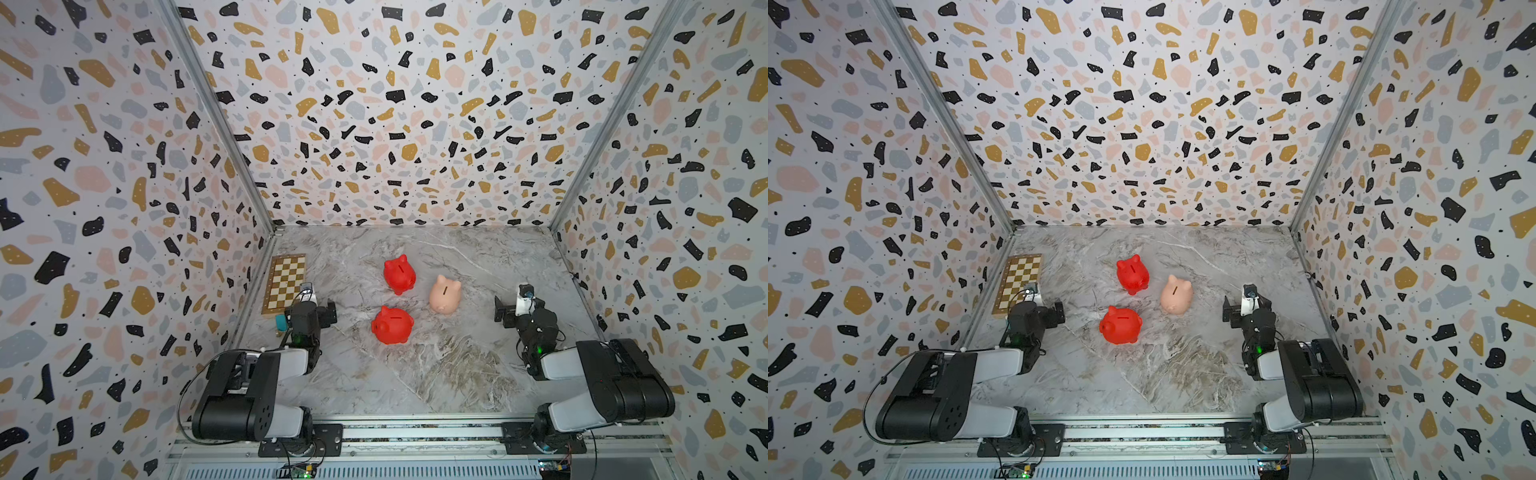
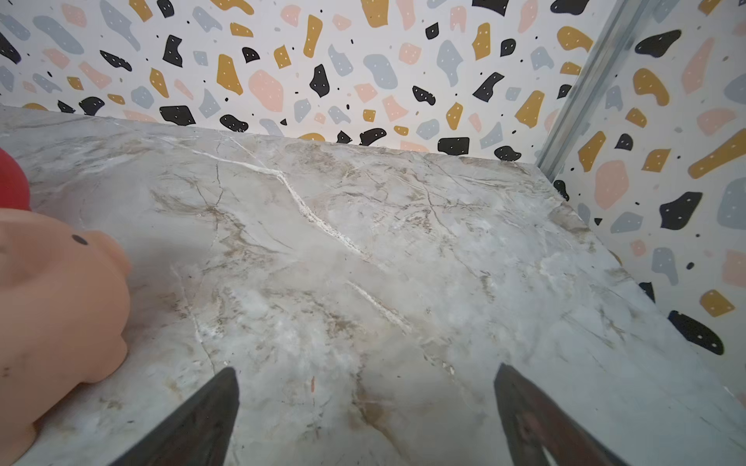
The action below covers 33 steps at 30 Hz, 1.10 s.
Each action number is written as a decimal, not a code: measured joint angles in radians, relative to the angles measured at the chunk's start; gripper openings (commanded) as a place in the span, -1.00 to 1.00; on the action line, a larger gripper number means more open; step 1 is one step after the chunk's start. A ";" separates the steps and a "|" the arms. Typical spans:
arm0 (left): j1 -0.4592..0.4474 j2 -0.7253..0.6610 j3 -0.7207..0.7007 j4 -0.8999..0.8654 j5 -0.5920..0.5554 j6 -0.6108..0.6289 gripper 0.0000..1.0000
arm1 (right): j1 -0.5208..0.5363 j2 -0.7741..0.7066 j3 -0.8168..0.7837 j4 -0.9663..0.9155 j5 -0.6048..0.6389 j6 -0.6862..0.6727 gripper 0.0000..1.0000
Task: Open piggy banks
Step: Adjust the piggy bank at the center of the board.
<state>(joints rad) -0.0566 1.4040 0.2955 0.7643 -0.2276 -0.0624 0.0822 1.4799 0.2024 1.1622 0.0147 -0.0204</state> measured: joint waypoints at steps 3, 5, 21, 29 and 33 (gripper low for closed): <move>0.000 0.000 0.000 0.000 0.000 0.000 0.98 | 0.000 0.000 0.000 0.000 0.000 0.000 1.00; 0.000 0.000 0.000 0.000 0.000 0.000 0.98 | 0.000 0.000 0.000 0.000 0.000 0.000 1.00; 0.000 0.000 0.010 0.000 0.001 0.000 0.98 | -0.006 0.000 0.001 0.000 -0.001 0.000 1.00; 0.000 -0.053 0.066 -0.141 -0.003 0.000 0.98 | 0.042 -0.081 0.196 -0.315 0.088 0.026 1.00; -0.003 -0.183 0.177 -0.310 -0.017 -0.028 0.98 | 0.079 -0.120 0.337 -0.499 0.119 0.081 1.00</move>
<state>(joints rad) -0.0593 1.2209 0.4728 0.4545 -0.2447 -0.0902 0.1608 1.3602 0.5392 0.6632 0.1337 0.0605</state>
